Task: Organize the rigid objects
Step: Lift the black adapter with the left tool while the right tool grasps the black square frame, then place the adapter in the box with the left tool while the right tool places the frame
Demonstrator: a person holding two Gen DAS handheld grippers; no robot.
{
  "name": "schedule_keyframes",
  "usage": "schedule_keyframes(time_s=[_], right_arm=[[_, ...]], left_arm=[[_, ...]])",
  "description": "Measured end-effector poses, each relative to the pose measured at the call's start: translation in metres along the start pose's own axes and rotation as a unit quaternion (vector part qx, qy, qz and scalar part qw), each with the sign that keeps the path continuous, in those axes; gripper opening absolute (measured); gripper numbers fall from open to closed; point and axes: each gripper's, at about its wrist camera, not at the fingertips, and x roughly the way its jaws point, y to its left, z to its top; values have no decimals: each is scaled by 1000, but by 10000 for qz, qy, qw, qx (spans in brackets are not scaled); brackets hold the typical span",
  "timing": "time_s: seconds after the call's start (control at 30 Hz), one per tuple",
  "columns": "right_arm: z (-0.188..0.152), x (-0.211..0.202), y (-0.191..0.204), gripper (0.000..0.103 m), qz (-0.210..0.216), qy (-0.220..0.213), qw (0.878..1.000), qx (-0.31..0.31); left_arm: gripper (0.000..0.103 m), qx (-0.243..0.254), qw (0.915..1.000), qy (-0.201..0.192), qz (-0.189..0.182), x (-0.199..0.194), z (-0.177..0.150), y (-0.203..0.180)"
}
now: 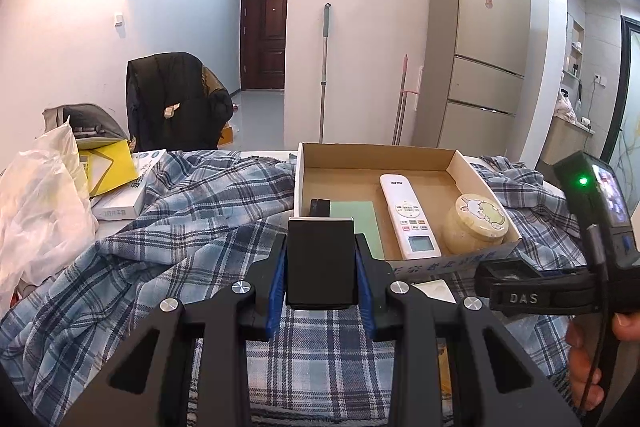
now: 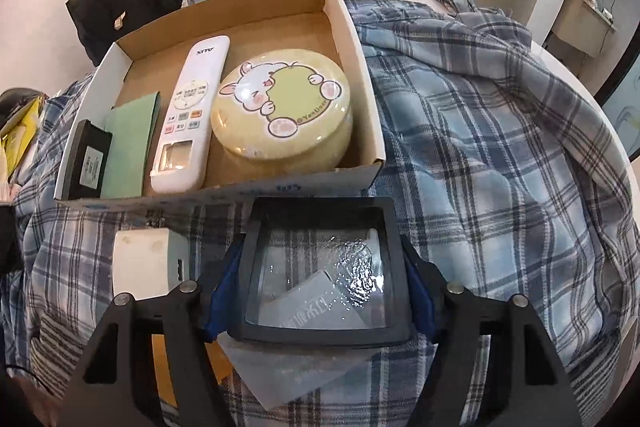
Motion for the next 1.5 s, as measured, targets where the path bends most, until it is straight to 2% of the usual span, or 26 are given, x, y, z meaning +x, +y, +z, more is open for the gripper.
schedule_keyframes(time_s=[0.13, 0.37, 0.43, 0.5, 0.6, 0.77, 0.83, 0.9, 1.0, 1.07, 1.13, 1.2, 1.3, 1.4, 1.5], right_arm=[[-8, -16, -9, 69, 166, -107, 9998, 21], [-18, -47, -21, 69, 180, -380, 9991, -110], [-20, -55, -24, 69, 189, -458, 9987, -129], [-18, -65, -28, 69, 217, -528, 9983, -139], [-11, -80, -31, 69, 257, -668, 9972, -195], [10, -105, -29, 69, 387, -1070, 9934, -158], [24, -116, -26, 69, 485, -1221, 9913, -103], [41, -126, -20, 69, 455, -1419, 9888, -94], [68, -137, -14, 69, 533, -1628, 9851, 125], [86, -143, -12, 69, 679, -1718, 9822, 335], [102, -147, -10, 69, 728, -1822, 9790, 552], [114, -146, -7, 69, 736, -1910, 9766, 659], [125, -137, 2, 69, 612, -1966, 9762, 687], [129, -116, 7, 69, 629, -1832, 9788, 669], [126, -89, 5, 69, 718, -1633, 9817, 664]], left_arm=[[33, 35, 10000, -31, 2, -1, -1, -2], [33, 129, 9999, -37, 13, -5, 4, -1], [33, -63, 9999, 87, 0, -7, 12, 8], [33, -330, 9993, 88, -164, -14, 23, 19], [33, -305, 9995, -36, -30, -21, 36, 24], [33, -41, 10000, -81, 0, -28, 65, 18], [33, 63, 9999, -125, -9, -28, 80, 11], [33, 146, 9997, -111, -171, -23, 98, 1], [33, 68, 9998, -27, -204, -17, 128, -6], [33, 34, 9990, -223, -375, -22, 147, -8], [33, 93, 9989, -410, -209, -21, 160, -13], [33, 139, 9989, -405, -188, -11, 166, -16], [33, 97, 9991, -113, -391, 20, 161, -19], [33, 146, 9988, 76, -454, 53, 144, -21], [33, 210, 9975, 530, -420, 91, 121, -19]])
